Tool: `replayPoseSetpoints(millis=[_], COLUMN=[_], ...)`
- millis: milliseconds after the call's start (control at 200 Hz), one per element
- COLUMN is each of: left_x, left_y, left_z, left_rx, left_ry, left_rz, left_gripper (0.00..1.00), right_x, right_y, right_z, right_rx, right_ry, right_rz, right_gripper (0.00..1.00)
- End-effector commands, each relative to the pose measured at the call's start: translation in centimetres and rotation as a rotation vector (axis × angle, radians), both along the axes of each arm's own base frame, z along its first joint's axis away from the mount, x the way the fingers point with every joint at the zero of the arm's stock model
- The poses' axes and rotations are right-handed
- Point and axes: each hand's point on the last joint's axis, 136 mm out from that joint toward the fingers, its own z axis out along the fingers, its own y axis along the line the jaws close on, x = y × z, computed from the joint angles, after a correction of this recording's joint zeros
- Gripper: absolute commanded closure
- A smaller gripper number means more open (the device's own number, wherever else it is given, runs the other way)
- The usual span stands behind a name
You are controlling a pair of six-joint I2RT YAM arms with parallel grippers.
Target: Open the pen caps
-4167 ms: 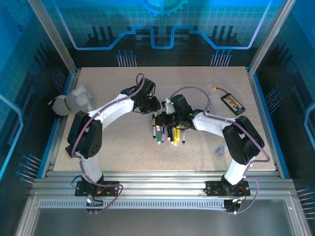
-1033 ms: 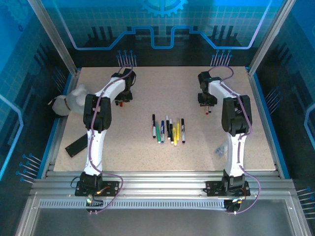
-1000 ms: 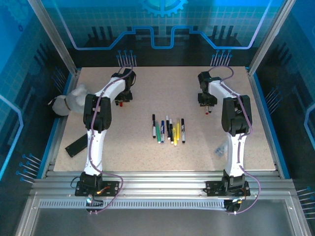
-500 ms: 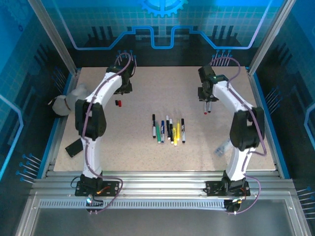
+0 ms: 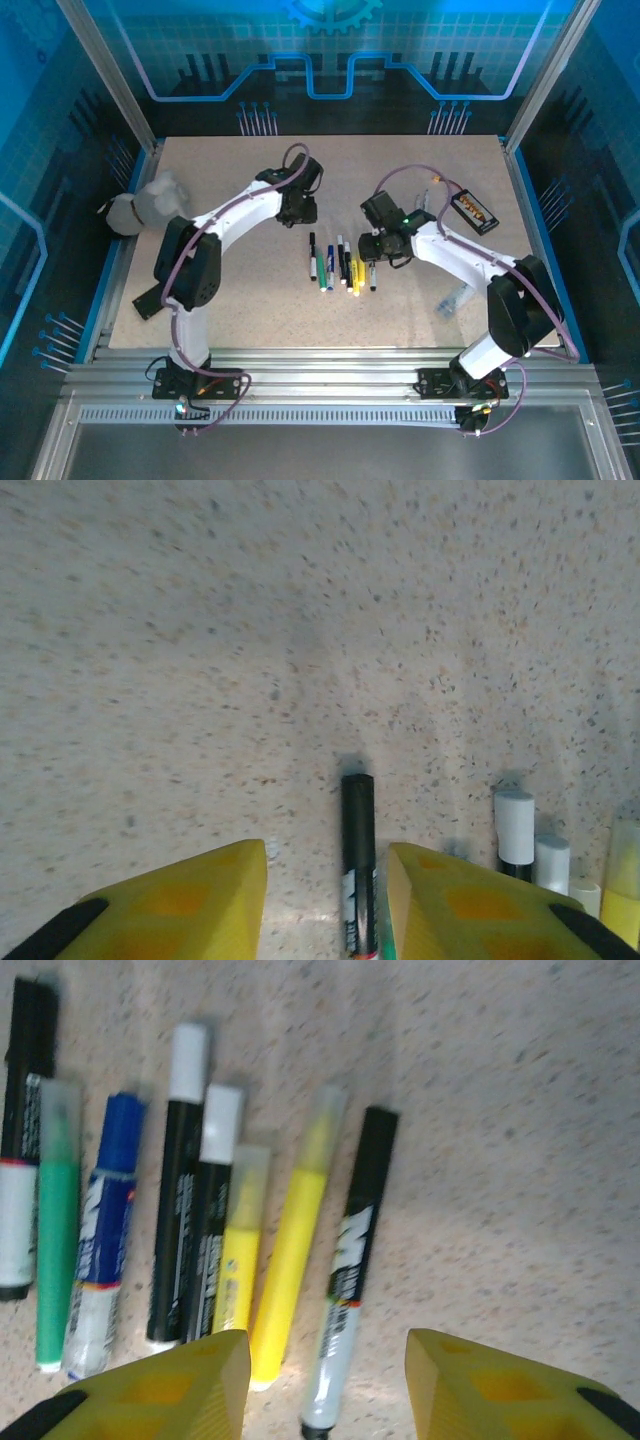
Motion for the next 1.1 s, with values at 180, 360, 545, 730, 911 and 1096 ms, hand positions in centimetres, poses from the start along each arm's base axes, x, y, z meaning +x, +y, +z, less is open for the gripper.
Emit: replayPoseSetpoints(millis=[180,360,545,730,911,1096], left_x=[0.7,0.4,0.3,-0.3,-0.7,-0.8], left_y=[-1.8,-2.7,-3.1,-3.1,-3.0,-2.9], left_z=[-4.0,-5.5,-6.5,-7.6,-8.6,-9.6], left_rx=[-0.019,-0.024,-0.015,0.009,0.025,0.040], left_ry=[0.065,0.094,0.114,0.141,0.161,0.181], left_rz=[0.003,-0.006,-0.013,-0.019,-0.019,-0.016], left_gripper=[0.63,0.63,0.63,0.63,0.63,0.71], right_x=[-0.1,0.0,0.0,0.0,0.0,0.1], right_y=[-0.2,-0.2,-0.2,-0.4,-0.5,-0.3], right_z=[1.5,1.9,1.7,1.4,1.2,1.0], right_rx=[0.022,0.024,0.026,0.032,0.039,0.051], right_ry=[-0.058,-0.070,-0.067,-0.061,-0.058,-0.056], right_rz=[-0.031,-0.021,-0.016,-0.020,-0.023,-0.019], right_gripper=[0.52,0.48,0.48,0.49,0.50,0.51])
